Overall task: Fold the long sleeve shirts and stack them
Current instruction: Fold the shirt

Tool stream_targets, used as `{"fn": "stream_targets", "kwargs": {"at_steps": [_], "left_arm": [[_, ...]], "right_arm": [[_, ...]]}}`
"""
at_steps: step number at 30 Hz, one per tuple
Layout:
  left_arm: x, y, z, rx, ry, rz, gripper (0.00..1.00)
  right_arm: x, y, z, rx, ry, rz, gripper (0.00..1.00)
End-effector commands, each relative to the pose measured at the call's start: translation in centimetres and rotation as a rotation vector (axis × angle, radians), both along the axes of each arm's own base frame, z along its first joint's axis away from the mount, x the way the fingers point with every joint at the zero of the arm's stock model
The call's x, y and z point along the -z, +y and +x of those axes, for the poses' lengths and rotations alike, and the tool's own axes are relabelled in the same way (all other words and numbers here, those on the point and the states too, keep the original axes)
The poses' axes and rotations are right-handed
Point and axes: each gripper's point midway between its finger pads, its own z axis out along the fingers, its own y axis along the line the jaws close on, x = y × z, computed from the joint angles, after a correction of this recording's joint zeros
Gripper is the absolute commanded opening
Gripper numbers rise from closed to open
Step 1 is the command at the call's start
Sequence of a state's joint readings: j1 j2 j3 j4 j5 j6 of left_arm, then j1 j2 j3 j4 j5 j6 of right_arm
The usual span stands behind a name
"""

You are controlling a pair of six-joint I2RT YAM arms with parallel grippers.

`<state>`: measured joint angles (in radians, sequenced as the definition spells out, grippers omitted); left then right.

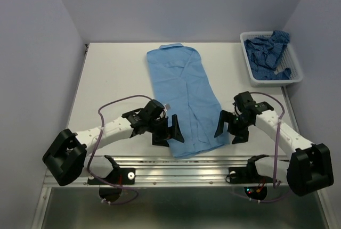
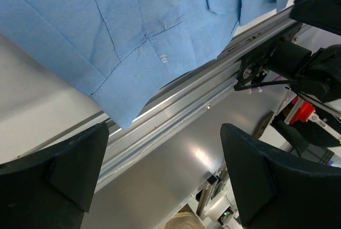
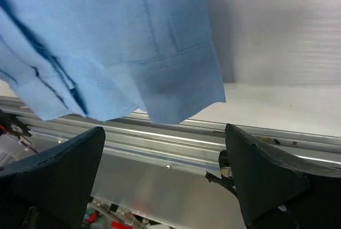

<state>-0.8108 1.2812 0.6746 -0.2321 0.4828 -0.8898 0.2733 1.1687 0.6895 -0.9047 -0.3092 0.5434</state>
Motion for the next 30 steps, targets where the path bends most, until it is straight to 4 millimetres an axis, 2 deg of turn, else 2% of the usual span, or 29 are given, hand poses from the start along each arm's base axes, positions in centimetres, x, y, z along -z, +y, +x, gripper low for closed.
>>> {"fn": "stream_targets", "kwargs": {"at_steps": [1,2,4,5,8,9,10,11,12,13,14,16,21,24,26,30], "left_arm": [[-2.6,0.5,1.5,-0.047,-0.091,0.035,0.99],[-3.3,0.5,1.9,-0.056,-0.112,0.033,0.99],[-3.0,1.5,2.6,-0.106,-0.138,0.087,0.99],[-2.9,1.6,2.4,-0.106,-0.130,0.096,0.99],[-2.6,2.9,3.4,-0.160,-0.162,0.146,0.99],[-2.8,3.5,4.0,-0.200,-0.181,0.163,0.99],[-2.9,3.8,4.3,-0.216,-0.192,0.169,0.99],[-3.0,4.1,4.4,-0.229,-0.199,0.171,0.99],[-3.3,4.4,4.6,-0.251,-0.208,0.166,0.99],[-3.3,4.8,4.9,-0.274,-0.218,0.172,0.99],[-3.3,5.0,4.8,-0.284,-0.219,0.173,0.99],[-3.6,5.6,4.7,-0.309,-0.224,0.170,0.99],[-2.8,7.3,3.8,-0.376,-0.215,0.177,0.99],[-3.3,7.5,3.2,-0.398,-0.215,0.135,0.99],[-3.0,7.8,2.8,-0.413,-0.204,0.129,0.99],[-3.3,8.2,2.5,-0.435,-0.216,0.094,0.99]], "right_arm": [[-5.0,-0.6,1.9,-0.047,-0.140,-0.023,1.00],[-5.8,-1.2,2.4,-0.035,-0.172,-0.056,1.00],[-7.6,-1.0,2.9,-0.053,-0.239,-0.058,1.00],[-7.9,-1.0,3.0,-0.052,-0.254,-0.054,1.00],[-8.0,3.1,2.5,-0.123,-0.286,0.088,1.00],[-8.4,4.8,3.1,-0.152,-0.345,0.134,1.00],[-8.1,7.2,1.6,-0.227,-0.337,0.159,1.00],[-8.1,8.5,1.5,-0.266,-0.359,0.168,1.00],[-7.3,9.7,1.3,-0.303,-0.348,0.160,1.00],[-7.2,10.9,2.2,-0.318,-0.399,0.156,1.00],[-6.7,11.9,1.9,-0.339,-0.395,0.155,1.00],[-5.3,13.3,2.3,-0.347,-0.375,0.176,1.00],[-2.1,15.1,1.4,-0.420,-0.330,0.196,1.00],[-1.6,17.1,0.8,-0.492,-0.328,0.222,1.00],[-0.8,17.6,0.2,-0.506,-0.309,0.227,1.00],[0.9,17.1,-0.3,-0.486,-0.267,0.208,1.00]]}}
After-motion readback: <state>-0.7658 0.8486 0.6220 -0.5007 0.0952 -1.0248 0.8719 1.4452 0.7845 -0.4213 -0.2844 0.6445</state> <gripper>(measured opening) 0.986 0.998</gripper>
